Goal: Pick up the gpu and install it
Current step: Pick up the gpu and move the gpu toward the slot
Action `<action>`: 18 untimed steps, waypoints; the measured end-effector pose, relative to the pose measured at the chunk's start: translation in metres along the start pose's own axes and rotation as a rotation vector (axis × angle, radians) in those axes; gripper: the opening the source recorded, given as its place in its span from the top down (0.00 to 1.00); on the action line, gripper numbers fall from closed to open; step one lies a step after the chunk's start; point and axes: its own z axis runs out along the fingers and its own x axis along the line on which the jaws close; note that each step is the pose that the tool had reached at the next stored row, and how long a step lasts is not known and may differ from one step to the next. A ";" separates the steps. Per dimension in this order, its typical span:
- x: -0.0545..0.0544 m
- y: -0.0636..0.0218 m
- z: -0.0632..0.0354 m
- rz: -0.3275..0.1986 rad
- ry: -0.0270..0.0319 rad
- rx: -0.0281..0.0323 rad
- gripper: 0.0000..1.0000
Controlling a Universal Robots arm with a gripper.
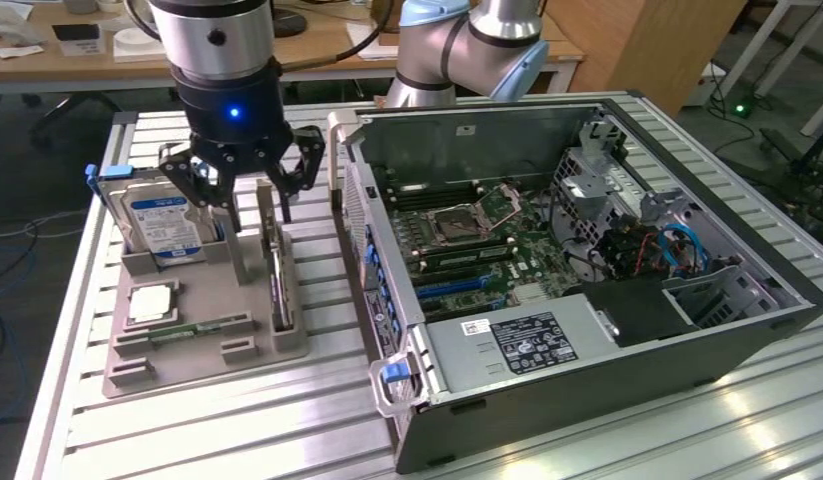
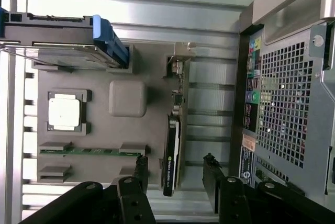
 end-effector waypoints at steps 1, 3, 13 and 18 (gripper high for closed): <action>0.000 0.0000 0.0012 0.000 0.0001 0.0000 0.45; 0.000 -0.0001 0.0038 0.000 0.0000 0.0000 0.45; 0.000 -0.0044 0.0143 0.001 0.0001 0.0001 0.45; -0.001 -0.0054 0.0208 0.001 -0.0001 -0.0004 0.45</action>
